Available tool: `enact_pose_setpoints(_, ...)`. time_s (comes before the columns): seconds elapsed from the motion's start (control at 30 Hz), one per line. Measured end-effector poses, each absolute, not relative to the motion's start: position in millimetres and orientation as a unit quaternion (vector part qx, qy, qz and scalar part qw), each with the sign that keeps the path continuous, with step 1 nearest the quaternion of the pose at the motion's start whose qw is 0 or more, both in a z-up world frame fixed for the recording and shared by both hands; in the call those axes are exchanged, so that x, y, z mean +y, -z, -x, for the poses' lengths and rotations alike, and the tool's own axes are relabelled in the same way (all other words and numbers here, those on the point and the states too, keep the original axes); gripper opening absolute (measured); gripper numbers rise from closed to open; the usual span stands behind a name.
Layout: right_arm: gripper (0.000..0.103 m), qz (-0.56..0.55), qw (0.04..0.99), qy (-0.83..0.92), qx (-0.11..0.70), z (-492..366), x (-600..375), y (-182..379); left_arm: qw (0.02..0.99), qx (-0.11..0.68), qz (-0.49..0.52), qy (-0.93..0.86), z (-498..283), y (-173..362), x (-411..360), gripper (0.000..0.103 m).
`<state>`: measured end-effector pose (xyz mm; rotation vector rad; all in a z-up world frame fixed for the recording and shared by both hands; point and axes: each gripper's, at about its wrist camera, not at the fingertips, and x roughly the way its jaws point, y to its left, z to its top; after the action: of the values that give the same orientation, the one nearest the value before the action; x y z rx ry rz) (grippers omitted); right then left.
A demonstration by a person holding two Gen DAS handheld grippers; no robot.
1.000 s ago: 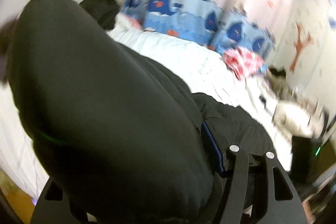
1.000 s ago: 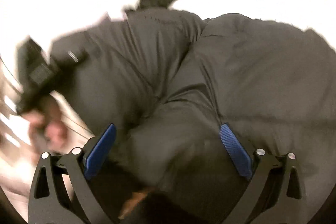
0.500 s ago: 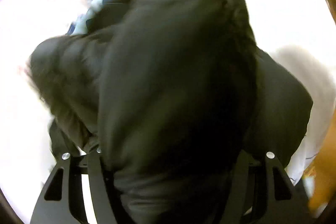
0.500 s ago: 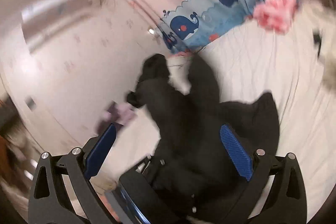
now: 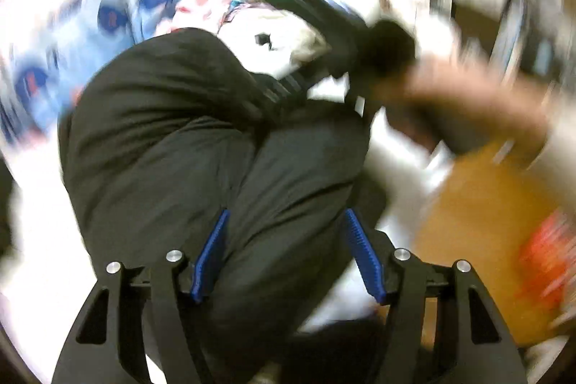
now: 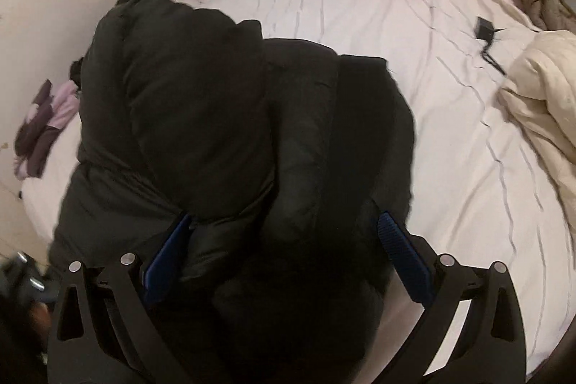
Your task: Fold large clothes
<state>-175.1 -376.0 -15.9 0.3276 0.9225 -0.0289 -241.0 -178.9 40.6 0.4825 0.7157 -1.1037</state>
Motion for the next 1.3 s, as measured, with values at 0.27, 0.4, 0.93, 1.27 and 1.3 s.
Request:
enact_pose_setpoints(0.27,0.096,-0.179,0.872,0.012,0.456,182.3,-379.0,20.6,0.787,0.44,0.122,0.414,118.3,-23.0,-82.6,0.071)
enact_pose_setpoints(0.4,0.096,-0.193,0.871,0.01,0.452,180.0,-383.2,31.4,0.765,0.489,0.132,0.397,99.4,34.0,-101.6,0.086)
enact_pose_setpoints(0.93,0.097,-0.268,0.864,-0.16,0.396,86.7,-216.1,35.9,0.864,0.395,-0.058,0.306,86.5,-41.6,-39.5,0.076)
enact_pose_setpoints(1.27,0.097,-0.129,0.906,-0.056,0.4,124.8,-214.5,-3.2,0.864,0.416,-0.076,0.275,96.4,29.9,5.0,0.083)
enact_pose_setpoints(1.3,0.097,-0.113,0.924,-0.05,0.362,130.3,-209.4,-26.1,0.864,0.414,-0.077,0.274,96.1,29.1,2.4,0.083)
